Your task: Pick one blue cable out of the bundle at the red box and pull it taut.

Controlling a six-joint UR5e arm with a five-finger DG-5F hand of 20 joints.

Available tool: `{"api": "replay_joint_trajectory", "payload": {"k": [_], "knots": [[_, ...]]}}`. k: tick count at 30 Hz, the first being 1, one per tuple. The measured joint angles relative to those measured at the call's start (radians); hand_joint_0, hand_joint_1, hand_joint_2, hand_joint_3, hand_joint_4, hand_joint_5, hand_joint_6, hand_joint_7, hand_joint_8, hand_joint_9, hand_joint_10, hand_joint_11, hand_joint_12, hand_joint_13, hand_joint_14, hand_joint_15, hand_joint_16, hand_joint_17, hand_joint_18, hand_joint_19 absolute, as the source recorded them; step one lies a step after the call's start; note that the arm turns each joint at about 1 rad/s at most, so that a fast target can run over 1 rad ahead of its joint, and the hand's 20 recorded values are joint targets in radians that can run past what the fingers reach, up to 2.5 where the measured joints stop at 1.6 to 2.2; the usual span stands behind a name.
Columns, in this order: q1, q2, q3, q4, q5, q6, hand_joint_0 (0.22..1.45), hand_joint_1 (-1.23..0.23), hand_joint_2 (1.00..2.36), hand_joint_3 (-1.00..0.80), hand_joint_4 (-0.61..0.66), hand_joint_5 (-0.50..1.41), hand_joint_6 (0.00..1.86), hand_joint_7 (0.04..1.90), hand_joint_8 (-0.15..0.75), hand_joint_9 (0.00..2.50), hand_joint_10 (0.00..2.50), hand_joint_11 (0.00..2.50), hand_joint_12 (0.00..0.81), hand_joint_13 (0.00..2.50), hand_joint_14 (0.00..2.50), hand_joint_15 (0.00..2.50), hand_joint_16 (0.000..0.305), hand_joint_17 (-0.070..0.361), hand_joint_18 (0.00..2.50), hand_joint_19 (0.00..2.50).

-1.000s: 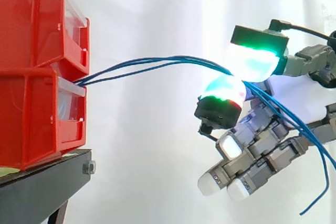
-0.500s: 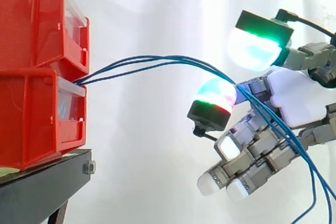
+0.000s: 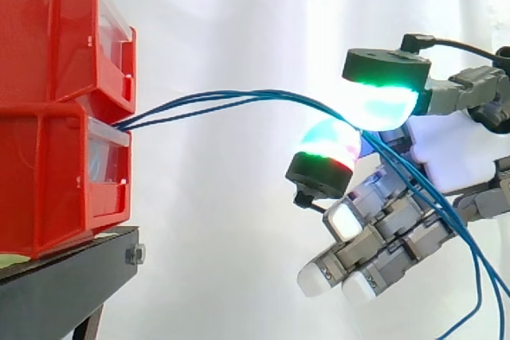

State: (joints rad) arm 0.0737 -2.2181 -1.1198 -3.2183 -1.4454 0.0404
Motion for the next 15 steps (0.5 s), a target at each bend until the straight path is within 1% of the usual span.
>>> {"api": "replay_joint_trajectory", "payload": {"k": [2,5,6,7,9,11,13,15], "knots": [[0.000,0.000,0.000,0.000,0.001,0.000,0.62,-0.87,1.02,-0.24,-0.04,-0.13,0.85,1.05,0.275,0.75,0.01,0.52,0.350,0.33,0.00,0.13,0.050,0.113,0.32,0.21],[0.000,0.000,0.000,0.000,0.003,0.000,0.65,-0.90,1.02,-0.27,-0.04,-0.14,0.85,1.05,0.276,0.74,0.01,0.51,0.353,0.34,0.00,0.12,0.051,0.114,0.35,0.21],[0.000,0.000,0.000,0.000,0.003,0.000,0.66,-0.91,1.02,-0.27,-0.05,-0.14,0.85,1.08,0.275,0.75,0.01,0.52,0.352,0.34,0.00,0.13,0.051,0.114,0.36,0.20],[0.000,0.000,0.000,0.000,0.003,0.000,0.67,-0.92,1.02,-0.28,-0.05,-0.14,0.85,1.17,0.278,0.76,0.01,0.52,0.352,0.35,0.00,0.12,0.051,0.115,0.38,0.20],[0.000,0.000,0.000,0.000,0.003,-0.001,0.70,-0.93,1.01,-0.28,-0.07,-0.14,0.86,1.21,0.276,0.76,0.01,0.52,0.352,0.36,0.00,0.11,0.051,0.116,0.40,0.18],[0.000,0.000,0.000,0.000,0.003,-0.001,0.72,-0.92,1.01,-0.29,-0.09,-0.15,0.87,1.23,0.277,0.76,0.01,0.52,0.352,0.37,0.00,0.11,0.051,0.116,0.41,0.17],[0.000,0.000,0.000,0.000,0.003,-0.001,0.75,-0.92,1.01,-0.34,-0.13,-0.15,0.89,1.23,0.279,0.77,0.01,0.52,0.355,0.37,0.00,0.10,0.052,0.116,0.42,0.17],[0.000,0.000,0.000,0.000,0.003,0.000,0.77,-0.91,1.01,-0.37,-0.15,-0.16,0.89,1.24,0.280,0.76,0.01,0.51,0.356,0.37,0.00,0.10,0.051,0.116,0.42,0.16]]}}
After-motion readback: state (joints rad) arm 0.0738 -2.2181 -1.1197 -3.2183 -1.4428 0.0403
